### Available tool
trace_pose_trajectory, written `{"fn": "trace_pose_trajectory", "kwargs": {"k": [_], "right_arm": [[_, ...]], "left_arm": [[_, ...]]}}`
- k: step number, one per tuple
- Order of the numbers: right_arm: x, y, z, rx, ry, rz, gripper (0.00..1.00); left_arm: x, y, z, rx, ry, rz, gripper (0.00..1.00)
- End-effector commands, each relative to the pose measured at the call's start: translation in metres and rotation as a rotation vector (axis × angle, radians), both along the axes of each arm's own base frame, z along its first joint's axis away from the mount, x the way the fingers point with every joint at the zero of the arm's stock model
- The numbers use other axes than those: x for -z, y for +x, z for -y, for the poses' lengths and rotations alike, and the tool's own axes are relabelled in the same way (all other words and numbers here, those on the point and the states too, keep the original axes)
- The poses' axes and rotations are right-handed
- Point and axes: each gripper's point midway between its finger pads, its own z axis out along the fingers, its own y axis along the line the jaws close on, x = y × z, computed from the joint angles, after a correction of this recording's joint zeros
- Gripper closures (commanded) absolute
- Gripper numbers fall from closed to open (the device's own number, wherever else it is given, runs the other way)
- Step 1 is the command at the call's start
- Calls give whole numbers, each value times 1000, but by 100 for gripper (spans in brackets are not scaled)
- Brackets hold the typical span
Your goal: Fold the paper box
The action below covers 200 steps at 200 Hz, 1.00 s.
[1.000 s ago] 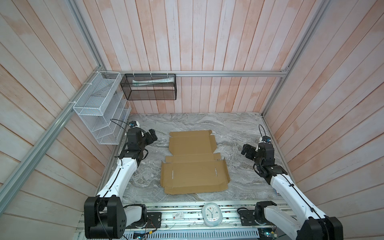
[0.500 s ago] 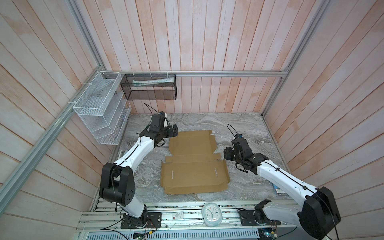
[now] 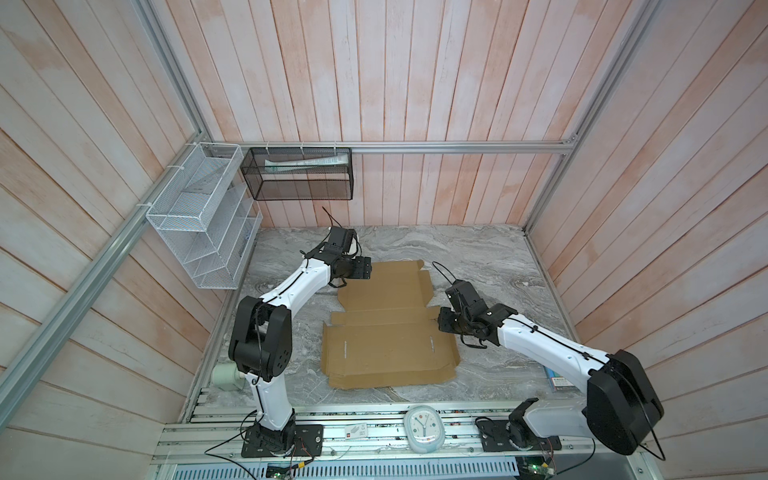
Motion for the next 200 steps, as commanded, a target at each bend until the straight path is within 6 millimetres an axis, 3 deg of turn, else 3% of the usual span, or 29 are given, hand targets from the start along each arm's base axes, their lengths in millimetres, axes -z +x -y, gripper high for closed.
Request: {"fn": "trace_pose_trajectory", "kwargs": {"k": [1,49,96,127,200], "right_arm": [[-1,-10,-9,-12,-9,-40,65],[8,-18,15,40,-128,-65,65],[3,-13,40,84,-198,-45,62],[12,-13,53,86,-198,-76,62],[37,-13,43,6,-164,-137,63]], "left_arm": [[7,3,8,32,-2,-23,23],[20,-1,8,29,2,-55,23],[18,-3,2,17,24,-47,23],[15,-3,-1,6,32,-38,23],[20,-5,-7,-17,24,-54,23]]}}
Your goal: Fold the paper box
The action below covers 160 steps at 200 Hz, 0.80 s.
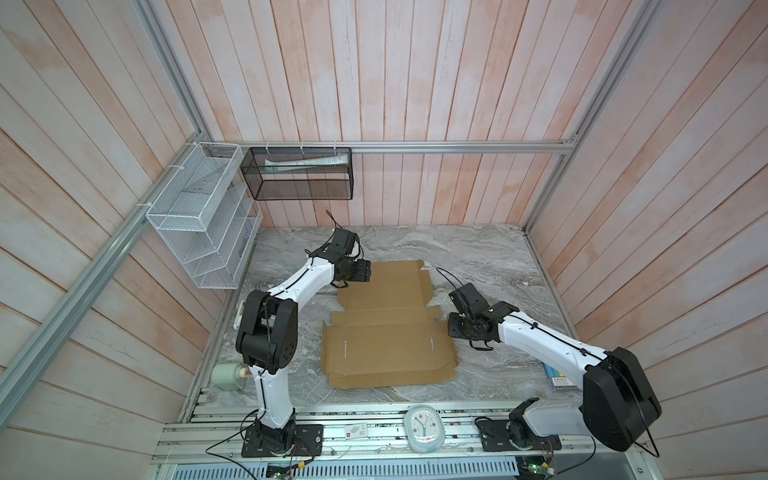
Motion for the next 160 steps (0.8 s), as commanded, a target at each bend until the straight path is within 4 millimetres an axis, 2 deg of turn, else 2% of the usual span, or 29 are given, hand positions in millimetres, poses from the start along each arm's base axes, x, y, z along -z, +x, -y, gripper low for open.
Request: {"fn": "trace_pose_trajectory", "kwargs": {"k": [1,54,134,160], "right_arm": [[14,-4,-4,-47,0,-45,63],[14,0,-10,-67,8,-56,63],[-19,10,-20,-87,48,17,61],[-13,8,-23,-95,56,1,59]], "left_arm": [[-4,-3,-6,-17,-1,6,23],[1,-7,-13,-41,-18,-8,23],[0,-7,-18,-55,-42,-4,23],[3,-10,-18,-54,-48,-9,23]]}}
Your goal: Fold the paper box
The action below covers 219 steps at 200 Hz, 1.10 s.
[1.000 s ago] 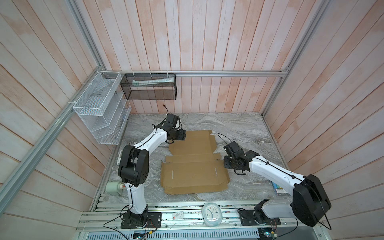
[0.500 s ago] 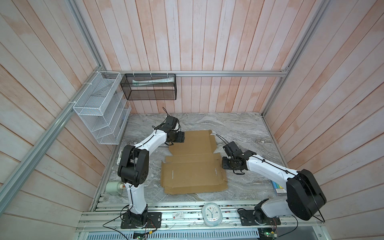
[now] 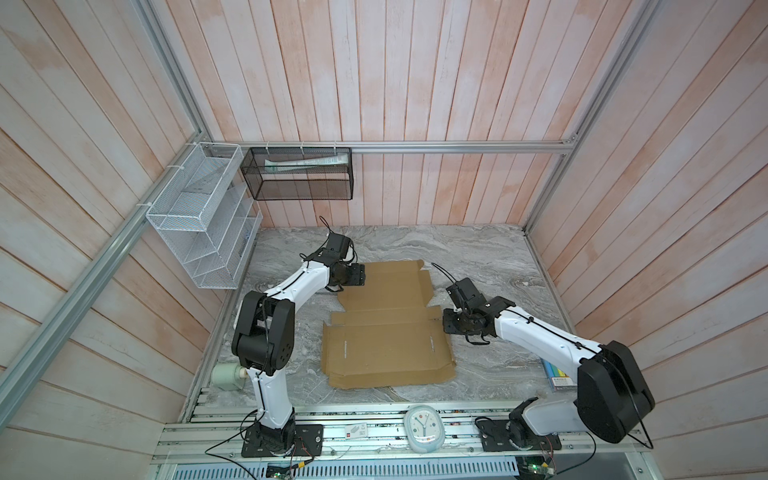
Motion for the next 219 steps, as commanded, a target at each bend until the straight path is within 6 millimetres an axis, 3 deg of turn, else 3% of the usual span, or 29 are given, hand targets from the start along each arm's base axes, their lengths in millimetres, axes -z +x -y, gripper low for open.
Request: {"fn": "trace_pose_trajectory", "kwargs": {"k": [1,40,75,116,151,186,219], "right_arm": [[0,-3,-4,-23,2,-15,59],[27,-10,-4,-29,-6,-73,58],[39,-12,-2,-34,-32,-103,62],[45,-7,11,-33,-114,-114,80],[53,12,20,-90,-185,-116,96],[57,41,29,-165,-284,-86,100],[55,81,24,-312,-356,-9,100]], "left_arm": [[-13,-1,1,-5,-36,29,23],[-10,-4,-1,-7,-40,25,23],[-9,-4,-5,-14,-45,24,23],[-7,-5,-13,-30,-56,22,23],[-5,-3,-22,-49,-71,14,23],[-6,-6,-29,-62,-74,5,23],[-14,-10,-33,-68,-76,14,23]]}}
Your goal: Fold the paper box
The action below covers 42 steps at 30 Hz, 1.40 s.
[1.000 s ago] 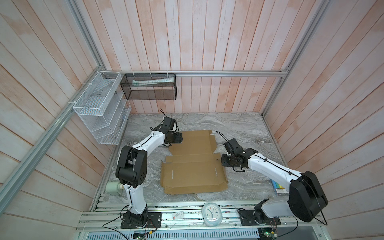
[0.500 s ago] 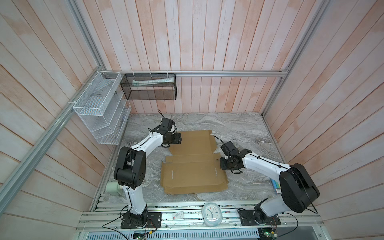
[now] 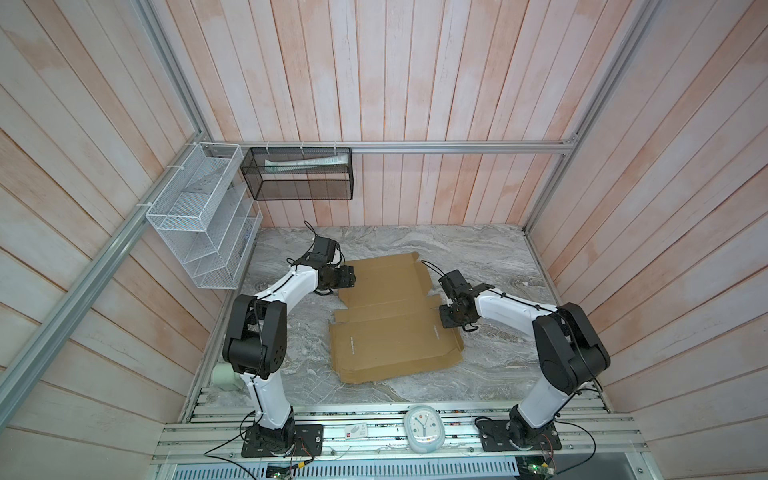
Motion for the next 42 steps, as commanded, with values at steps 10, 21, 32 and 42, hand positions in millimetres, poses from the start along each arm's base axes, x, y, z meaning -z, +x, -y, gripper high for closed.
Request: {"fn": "trace_pose_trajectory", "kwargs": {"k": [10,21,32,42], "right_arm": [[-20,108,-19,-269,-148,195,100],[-76,150,-17,-172,-133,325,64],[-69,25,-61,59,189,127,87],[-8,-24,-106,77,356,-42,100]], "left_arm": [[-23,-13,-4,3,-16,25,23],[-49,37,-8,-18,-27,103,39],[-20,90,1,0,-28,59,100],[26,75,-3,-25,10,-12,100]]}}
